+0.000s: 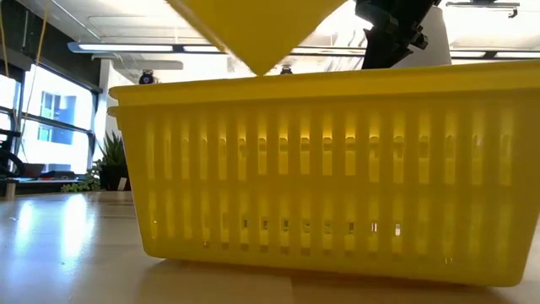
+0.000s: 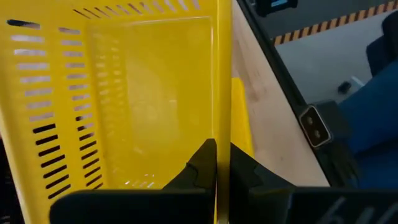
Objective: Stack baskets by color
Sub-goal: Stack the top yellow bin on the bottom yellow bin
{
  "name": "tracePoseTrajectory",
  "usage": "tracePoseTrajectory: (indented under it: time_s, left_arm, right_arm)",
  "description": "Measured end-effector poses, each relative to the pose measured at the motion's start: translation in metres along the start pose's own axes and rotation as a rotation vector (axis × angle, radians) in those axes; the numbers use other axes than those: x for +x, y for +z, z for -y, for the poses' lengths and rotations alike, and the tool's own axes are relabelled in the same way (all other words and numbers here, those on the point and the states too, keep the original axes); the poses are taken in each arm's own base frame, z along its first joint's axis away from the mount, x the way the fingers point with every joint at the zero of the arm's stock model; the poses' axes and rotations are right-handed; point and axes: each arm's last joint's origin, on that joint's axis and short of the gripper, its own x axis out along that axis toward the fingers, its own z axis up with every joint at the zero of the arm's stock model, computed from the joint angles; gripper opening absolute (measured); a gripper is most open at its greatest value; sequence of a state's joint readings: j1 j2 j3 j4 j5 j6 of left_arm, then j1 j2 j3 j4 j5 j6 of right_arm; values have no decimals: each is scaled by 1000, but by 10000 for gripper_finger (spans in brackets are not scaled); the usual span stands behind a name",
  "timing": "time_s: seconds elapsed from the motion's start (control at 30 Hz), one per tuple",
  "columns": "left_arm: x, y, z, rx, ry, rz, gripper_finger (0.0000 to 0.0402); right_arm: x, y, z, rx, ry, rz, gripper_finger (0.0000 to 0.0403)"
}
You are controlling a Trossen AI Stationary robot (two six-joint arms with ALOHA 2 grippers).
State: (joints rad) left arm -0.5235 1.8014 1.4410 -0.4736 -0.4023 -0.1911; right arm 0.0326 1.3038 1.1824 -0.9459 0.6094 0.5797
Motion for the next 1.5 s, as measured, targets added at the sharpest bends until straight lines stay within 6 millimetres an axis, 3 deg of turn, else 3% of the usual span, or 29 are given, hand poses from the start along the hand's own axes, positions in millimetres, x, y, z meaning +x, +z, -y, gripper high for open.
tracePoseTrajectory:
  time_s: [0.2,0.4,0.63,0.83,1.17,1.5]
  left_arm:
    - [-8,13,-11,-12,32,-25,0]
    - [6,15,-18,14,92,-158,0]
    - [22,27,-1,68,48,-208,0]
    - [37,20,2,85,22,-283,0]
    - [37,22,7,39,-27,-256,0]
    - [61,10,19,38,-78,-311,0]
  right_arm:
    - [0,0,0,0,0,0,122]
    - [0,0,0,-1,-11,7,122]
    - [0,0,1,-7,-17,3,122]
    - [0,-2,2,-14,-28,-14,122]
    - [0,-4,3,-9,-41,-33,122]
    - [0,-5,4,10,-43,-38,122]
